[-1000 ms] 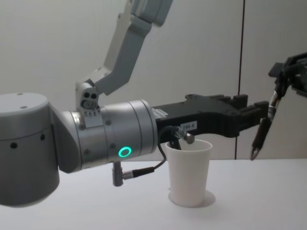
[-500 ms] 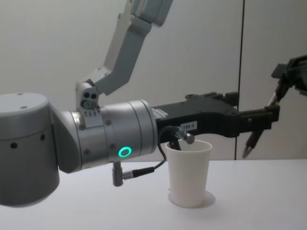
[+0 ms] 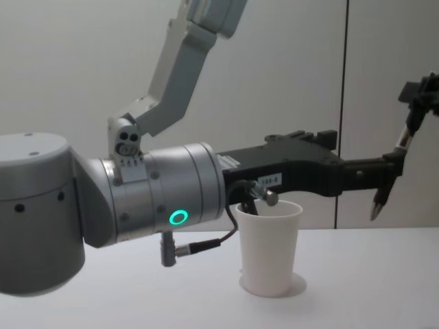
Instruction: Place the pen into the pen holder.
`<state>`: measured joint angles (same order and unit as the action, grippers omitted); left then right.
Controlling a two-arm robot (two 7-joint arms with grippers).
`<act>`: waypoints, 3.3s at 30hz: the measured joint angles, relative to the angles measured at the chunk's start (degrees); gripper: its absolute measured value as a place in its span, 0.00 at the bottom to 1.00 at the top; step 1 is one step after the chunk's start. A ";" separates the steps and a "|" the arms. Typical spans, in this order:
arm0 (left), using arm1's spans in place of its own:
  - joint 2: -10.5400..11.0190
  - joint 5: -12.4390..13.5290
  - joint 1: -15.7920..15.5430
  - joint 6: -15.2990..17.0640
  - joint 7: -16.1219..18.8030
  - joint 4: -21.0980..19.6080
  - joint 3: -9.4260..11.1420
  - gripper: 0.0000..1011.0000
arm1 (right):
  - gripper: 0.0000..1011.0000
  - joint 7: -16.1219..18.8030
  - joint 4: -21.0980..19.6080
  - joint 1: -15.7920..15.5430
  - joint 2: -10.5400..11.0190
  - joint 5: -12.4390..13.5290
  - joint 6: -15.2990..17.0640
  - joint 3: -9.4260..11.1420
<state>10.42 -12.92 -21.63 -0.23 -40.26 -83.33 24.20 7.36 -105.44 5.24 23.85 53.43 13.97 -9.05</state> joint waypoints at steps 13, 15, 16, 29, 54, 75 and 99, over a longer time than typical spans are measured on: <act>0.00 0.00 0.00 0.00 0.00 0.00 0.00 0.99 | 0.15 10.39 7.57 6.56 0.73 -10.40 -2.77 -0.66; 0.00 0.00 0.00 0.00 0.00 0.00 0.00 0.99 | 0.15 12.41 9.56 7.94 0.50 -12.25 -3.54 -0.94; 0.00 0.00 0.00 0.00 0.00 0.00 0.00 0.99 | 0.15 13.23 10.40 8.59 0.39 -12.98 -3.90 -1.07; 0.00 0.00 0.00 0.00 0.00 0.00 0.00 0.99 | 0.15 24.92 22.09 16.76 -1.70 -20.27 -9.93 -2.63; 0.00 -0.01 0.00 0.00 0.00 0.00 0.00 0.99 | 0.15 42.27 44.84 30.60 -6.46 -24.08 -19.98 -4.92; 0.00 0.00 0.00 0.00 0.00 0.00 0.00 0.99 | 0.15 51.84 62.60 40.48 -10.66 -22.09 -23.37 -7.04; 0.00 0.00 0.00 0.00 0.00 0.00 0.00 0.99 | 0.15 56.83 78.75 48.71 -14.71 -19.84 -30.27 -9.01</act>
<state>10.42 -12.93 -21.63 -0.23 -40.26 -83.33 24.19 64.20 -26.69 53.95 9.14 33.60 -16.30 -18.06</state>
